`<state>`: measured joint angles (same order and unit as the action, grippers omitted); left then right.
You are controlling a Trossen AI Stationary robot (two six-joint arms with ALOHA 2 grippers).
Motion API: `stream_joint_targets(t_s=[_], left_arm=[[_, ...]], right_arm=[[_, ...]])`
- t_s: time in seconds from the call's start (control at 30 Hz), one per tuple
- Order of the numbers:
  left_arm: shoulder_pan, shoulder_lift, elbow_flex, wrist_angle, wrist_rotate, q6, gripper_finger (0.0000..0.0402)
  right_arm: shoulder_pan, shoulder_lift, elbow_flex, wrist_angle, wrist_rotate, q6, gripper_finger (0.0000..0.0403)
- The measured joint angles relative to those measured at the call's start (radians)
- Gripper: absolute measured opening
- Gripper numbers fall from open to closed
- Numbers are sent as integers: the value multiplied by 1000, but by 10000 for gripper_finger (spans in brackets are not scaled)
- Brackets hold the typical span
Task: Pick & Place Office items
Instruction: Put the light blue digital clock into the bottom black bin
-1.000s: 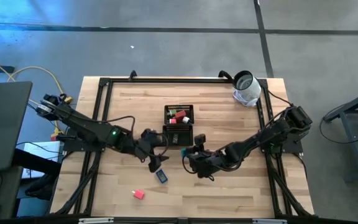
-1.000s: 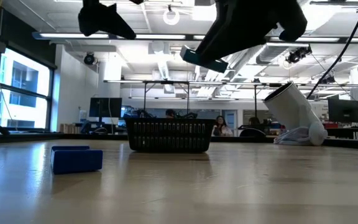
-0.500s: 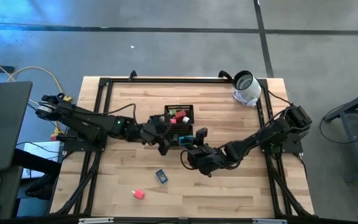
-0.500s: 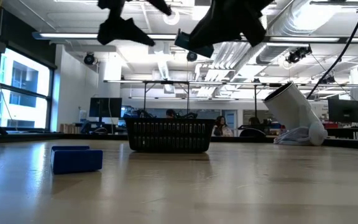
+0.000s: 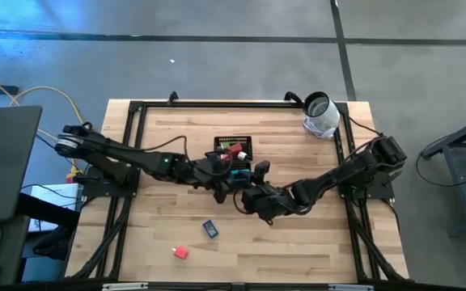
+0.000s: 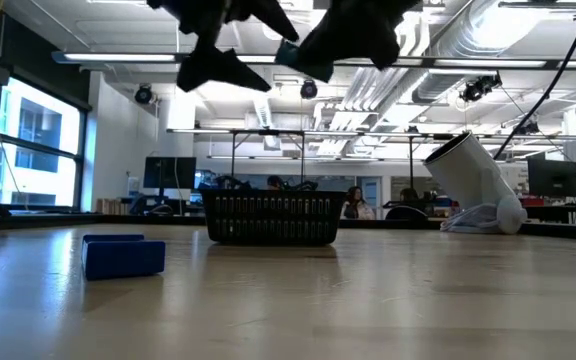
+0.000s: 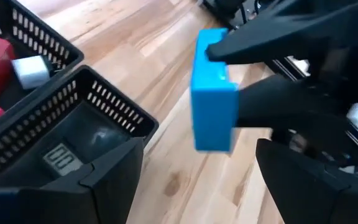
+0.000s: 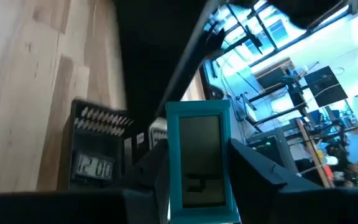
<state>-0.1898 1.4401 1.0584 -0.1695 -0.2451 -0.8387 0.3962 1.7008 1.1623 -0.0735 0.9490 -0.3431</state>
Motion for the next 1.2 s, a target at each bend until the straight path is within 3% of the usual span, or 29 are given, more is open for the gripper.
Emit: stream_joint_targets(t_s=[0.3,1.2], left_arm=[[-1,46,-1,155,6,100,305],[1,27,0,248,-4,161,306]], right_arm=[[0,-8,2,7,4,13,117],[-2,-6,1,-12,-12,43,116]])
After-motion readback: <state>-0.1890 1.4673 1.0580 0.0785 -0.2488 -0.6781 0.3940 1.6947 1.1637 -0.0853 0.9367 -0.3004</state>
